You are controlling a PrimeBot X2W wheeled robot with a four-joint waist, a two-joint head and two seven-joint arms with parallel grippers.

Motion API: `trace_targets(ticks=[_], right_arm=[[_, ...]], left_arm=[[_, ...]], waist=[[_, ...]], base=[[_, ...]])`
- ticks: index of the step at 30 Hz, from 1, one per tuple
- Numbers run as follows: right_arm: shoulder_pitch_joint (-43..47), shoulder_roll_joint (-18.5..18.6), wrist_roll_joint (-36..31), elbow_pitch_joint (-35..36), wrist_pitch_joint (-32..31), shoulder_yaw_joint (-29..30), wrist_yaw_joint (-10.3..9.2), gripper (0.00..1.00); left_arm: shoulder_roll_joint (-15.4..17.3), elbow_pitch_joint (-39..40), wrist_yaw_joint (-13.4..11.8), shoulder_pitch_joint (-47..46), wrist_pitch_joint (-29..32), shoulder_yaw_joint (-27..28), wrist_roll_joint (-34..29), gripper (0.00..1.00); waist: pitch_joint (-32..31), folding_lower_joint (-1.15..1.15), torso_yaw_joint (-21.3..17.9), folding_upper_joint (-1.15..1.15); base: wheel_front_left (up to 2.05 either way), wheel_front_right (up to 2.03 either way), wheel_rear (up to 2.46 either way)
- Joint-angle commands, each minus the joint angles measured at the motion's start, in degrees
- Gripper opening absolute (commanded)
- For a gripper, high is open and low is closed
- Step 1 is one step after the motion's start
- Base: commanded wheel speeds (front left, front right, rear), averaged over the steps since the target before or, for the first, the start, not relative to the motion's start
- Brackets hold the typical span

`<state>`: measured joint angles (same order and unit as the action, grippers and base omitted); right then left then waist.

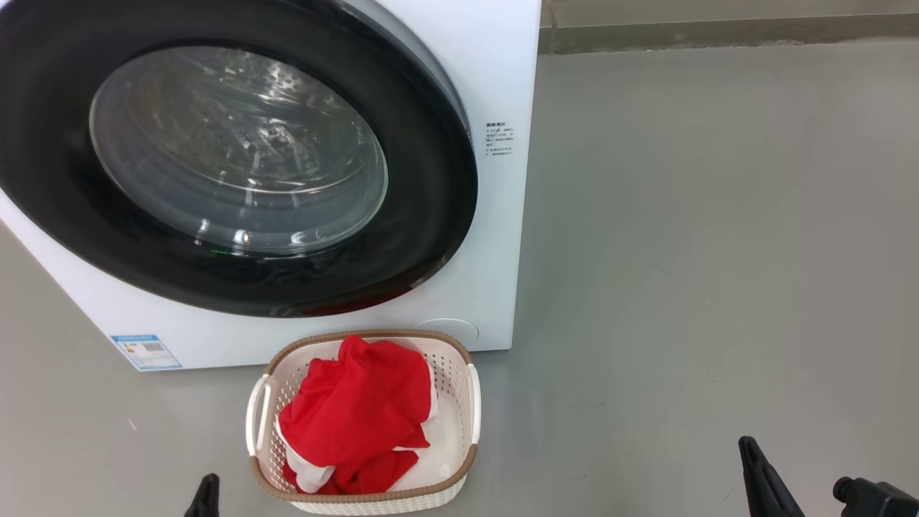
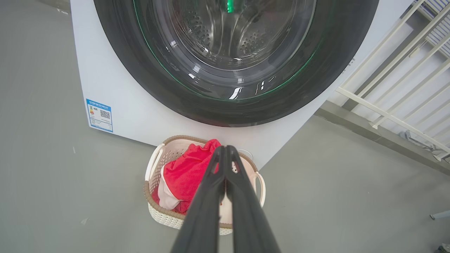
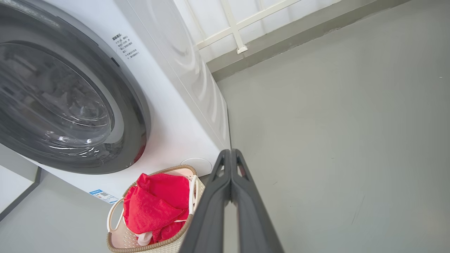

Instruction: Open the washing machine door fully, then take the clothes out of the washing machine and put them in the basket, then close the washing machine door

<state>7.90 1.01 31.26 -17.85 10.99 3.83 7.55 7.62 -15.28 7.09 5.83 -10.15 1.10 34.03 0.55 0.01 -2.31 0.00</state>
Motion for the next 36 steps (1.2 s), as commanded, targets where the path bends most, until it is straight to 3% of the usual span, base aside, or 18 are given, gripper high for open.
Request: trace_targets(ticks=[1,36], right_arm=[[-2.5,0.9,2.0,1.6,-0.4,0.1,-0.01,0.0],[-6.4,1.6,22.6,2.4,-5.9,0.6,-0.03,0.0]], left_arm=[[0.5,1.2,0.1,-2.3,0.4,1.1,1.8,0.0],[-1.3,1.2,0.2,-5.7,6.0,2.6,21.2,0.0]], waist=[[0.0,-0.01,0.0,0.0],[-0.1,-0.01,0.8,0.0]], base=[[0.0,0.0,0.0],[0.0,0.0,0.0]])
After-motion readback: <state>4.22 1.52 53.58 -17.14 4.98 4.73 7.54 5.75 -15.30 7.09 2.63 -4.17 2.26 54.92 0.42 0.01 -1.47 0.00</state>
